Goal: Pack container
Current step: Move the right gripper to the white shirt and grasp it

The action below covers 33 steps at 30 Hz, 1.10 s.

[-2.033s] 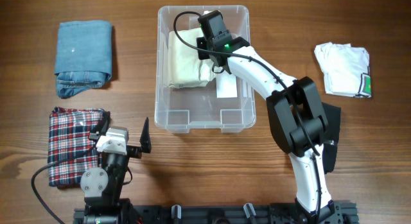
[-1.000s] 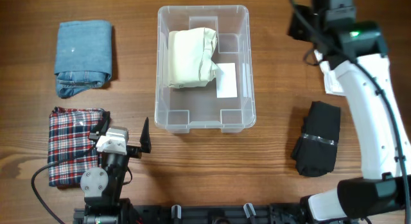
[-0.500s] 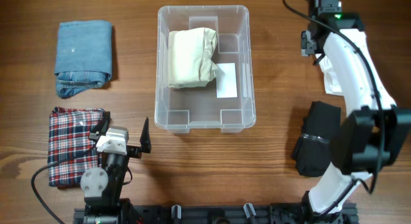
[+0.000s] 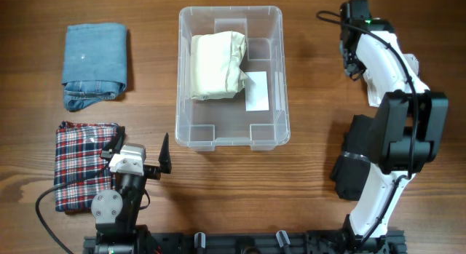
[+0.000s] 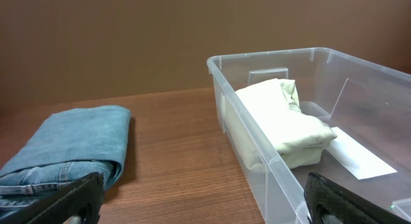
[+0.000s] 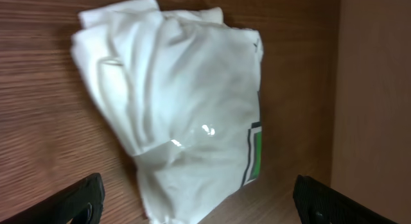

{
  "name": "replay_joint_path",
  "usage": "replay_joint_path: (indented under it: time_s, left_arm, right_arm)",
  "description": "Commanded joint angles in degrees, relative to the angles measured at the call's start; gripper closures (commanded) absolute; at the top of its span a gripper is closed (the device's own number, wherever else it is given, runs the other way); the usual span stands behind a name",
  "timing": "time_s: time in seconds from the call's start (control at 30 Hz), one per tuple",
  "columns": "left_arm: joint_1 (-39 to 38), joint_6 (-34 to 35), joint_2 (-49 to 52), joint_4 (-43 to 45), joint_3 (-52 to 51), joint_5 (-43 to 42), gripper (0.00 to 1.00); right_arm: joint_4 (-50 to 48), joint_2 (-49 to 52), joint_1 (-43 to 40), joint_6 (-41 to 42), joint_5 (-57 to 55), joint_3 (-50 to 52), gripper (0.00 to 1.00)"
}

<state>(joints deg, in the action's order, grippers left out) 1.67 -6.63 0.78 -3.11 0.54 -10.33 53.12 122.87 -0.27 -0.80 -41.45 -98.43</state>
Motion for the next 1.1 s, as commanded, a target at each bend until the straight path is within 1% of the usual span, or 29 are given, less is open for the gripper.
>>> replay_joint_path:
  time_s: [0.0,0.07,0.1,0.17,0.23,0.47,0.6,0.73,0.8,0.9,1.07]
  left_arm:
    - [0.48,-0.66,-0.61,-0.35,-0.2,0.35,0.0]
    - [0.48,-0.66,-0.61,-0.35,-0.22,0.35,0.0]
    - [0.48,-0.66,-0.61,-0.35,-0.22,0.35,0.0]
    - [0.48,-0.66,-0.61,-0.35,-0.22,0.35,0.0]
    - [0.48,-0.66,-0.61,-0.35,-0.22,0.35,0.0]
    - [0.48,-0.66,-0.61,-0.35,-0.22,0.35,0.0]
    - [0.48,-0.66,-0.61,-0.35,-0.2,0.35,0.0]
    - [0.48,-0.66,-0.61,-0.35,-0.22,0.35,0.0]
    - [0.48,-0.66,-0.61,-0.35,-0.22,0.35,0.0]
    - [0.48,-0.66,-0.61,-0.35,-0.22,0.35,0.0]
    - [0.48,-0.66,-0.61,-0.35,-0.22,0.35,0.0]
  right_arm:
    - [-0.2,1.42,-2.27,-3.02,1.36,0.63,0.05]
    - [-0.2,1.42,-3.21,-5.7,7.3,0.63,0.05]
    - [-0.22,1.42,-3.41,-5.64,8.04,0.63,0.05]
    - [-0.68,1.44,-3.45,-5.84,8.11,0.63,0.05]
    - [-1.03,1.42,-3.43,-8.09,8.09,0.63,0.05]
    - [-1.57,1.44,-3.3,-9.6,10.23,1.46,0.05]
    - [-2.6,1.44,-3.23,-9.75,8.94,3.65,0.05]
    - [-5.38,1.44,-3.21,-9.75,5.01,6.32,0.05]
    - [-7.15,1.44,-2.99,-9.81,4.85,7.67,0.05]
    - [-9.55,1.44,-2.73,-12.57,4.83,9.73,0.05]
    - [-13.07,1.44,-2.82,-14.25,2.47,12.11,0.05]
